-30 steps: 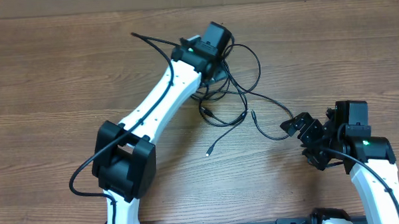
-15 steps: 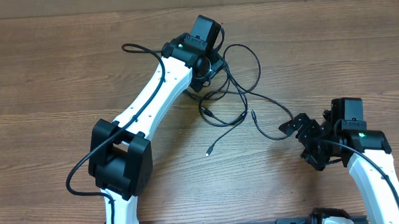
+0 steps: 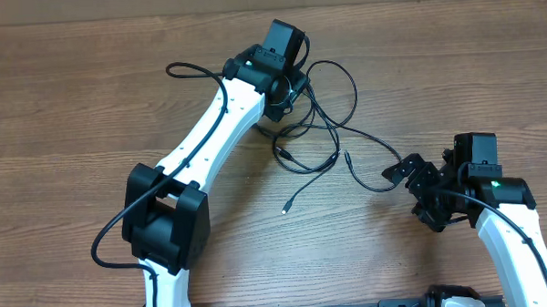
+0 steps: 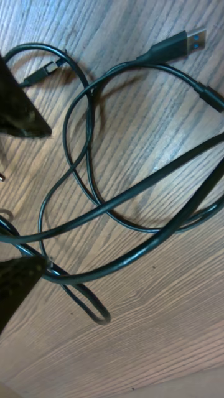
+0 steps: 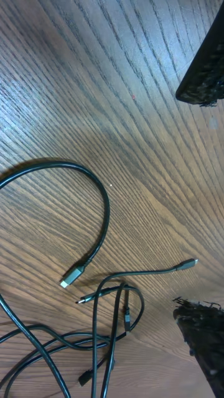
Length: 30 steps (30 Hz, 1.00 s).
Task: Untangle cables
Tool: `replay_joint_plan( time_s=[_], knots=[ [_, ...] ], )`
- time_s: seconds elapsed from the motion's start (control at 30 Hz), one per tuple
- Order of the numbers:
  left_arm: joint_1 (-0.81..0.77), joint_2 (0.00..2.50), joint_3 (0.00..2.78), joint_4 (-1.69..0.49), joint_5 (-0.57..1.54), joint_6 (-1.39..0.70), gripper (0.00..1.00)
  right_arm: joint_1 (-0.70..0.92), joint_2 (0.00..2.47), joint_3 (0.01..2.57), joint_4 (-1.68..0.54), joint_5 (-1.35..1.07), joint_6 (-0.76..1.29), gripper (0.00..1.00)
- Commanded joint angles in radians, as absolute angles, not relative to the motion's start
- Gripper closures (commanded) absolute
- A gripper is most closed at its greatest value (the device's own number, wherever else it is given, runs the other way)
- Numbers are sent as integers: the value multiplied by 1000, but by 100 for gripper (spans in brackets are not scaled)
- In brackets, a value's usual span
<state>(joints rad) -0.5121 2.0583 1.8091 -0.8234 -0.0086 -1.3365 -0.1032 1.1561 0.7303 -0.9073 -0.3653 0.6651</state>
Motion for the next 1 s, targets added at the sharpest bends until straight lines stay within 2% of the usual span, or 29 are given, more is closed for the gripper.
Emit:
replay_joint_plan(
  time_s=[0.0,0.1,0.17,0.2,0.23,0.4,0.53,0.73,0.87,0.97],
  knots=[
    [-526,2097,1826,-822,-51,-1372,46,-106,1158,751,-904,-357,657,0],
    [-529,2140,1826,-822,-36,-1409,52,-106,1158,751,-903,-357,657,0],
    [-530,2172,1826,-818,-33,-1422,67,-106,1158,751,-904,-357,657,0],
    [-530,2177,1826,-818,-33,-1421,87,-106,1158,751,-904,-357,657,0],
    [-529,2180,1826,-821,-28,-1416,96,-106,1158,751,-904,-357,656,0],
    [-522,2152,1827,-843,35,-1305,96,-106,1158,751,-920,-371,622,0],
    [-522,2081,1829,-850,103,-1031,96,-106,1158,751,-902,-456,483,0],
    [-522,1920,1829,-962,209,-607,96,-106,1158,751,-789,-729,223,0],
    [-522,1817,1829,-1062,221,-404,96,-106,1158,751,-672,-785,216,1],
    [-522,1748,1829,-1127,221,-297,96,-106,1158,751,-585,-804,327,1]
  ],
)
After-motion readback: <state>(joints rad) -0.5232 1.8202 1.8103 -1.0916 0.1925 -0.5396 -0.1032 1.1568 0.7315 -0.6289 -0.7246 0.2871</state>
